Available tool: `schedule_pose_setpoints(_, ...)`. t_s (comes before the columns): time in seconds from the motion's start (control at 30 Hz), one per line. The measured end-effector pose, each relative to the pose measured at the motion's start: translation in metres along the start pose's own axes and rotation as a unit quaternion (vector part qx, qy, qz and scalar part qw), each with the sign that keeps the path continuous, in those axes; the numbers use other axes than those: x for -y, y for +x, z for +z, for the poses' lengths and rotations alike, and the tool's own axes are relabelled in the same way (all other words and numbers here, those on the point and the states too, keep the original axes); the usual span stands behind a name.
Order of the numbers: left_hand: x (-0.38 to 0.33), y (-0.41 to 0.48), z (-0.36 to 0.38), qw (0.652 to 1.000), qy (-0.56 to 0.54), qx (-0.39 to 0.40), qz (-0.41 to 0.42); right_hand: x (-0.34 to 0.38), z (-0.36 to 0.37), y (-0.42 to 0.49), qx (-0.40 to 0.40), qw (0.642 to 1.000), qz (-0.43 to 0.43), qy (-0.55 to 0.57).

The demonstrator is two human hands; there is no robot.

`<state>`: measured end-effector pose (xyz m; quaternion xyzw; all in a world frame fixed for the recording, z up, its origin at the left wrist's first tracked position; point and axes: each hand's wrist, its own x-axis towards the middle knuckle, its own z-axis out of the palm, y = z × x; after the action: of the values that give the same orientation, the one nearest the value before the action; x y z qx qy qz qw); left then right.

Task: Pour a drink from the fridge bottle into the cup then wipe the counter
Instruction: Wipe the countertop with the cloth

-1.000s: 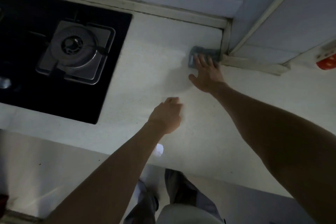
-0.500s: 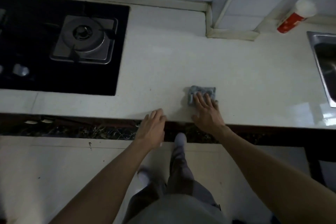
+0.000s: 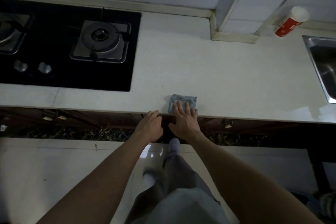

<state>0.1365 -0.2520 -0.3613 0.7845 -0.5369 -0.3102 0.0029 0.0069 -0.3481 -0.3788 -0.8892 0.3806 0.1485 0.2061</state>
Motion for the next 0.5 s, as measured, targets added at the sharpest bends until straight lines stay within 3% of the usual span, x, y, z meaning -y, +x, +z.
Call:
schedule_pose_setpoints(0.17,-0.003,0.010,-0.016,0.999,0.001,-0.033,-0.006,-0.010,0.001,0.005,-0.001,0.999,-0.034,-0.025)
schedule_pose_setpoints(0.5,0.000,0.046,-0.047,0.999,0.042,0.005,0.008,-0.026,-0.033,0.078,-0.021,0.998,-0.044,-0.039)
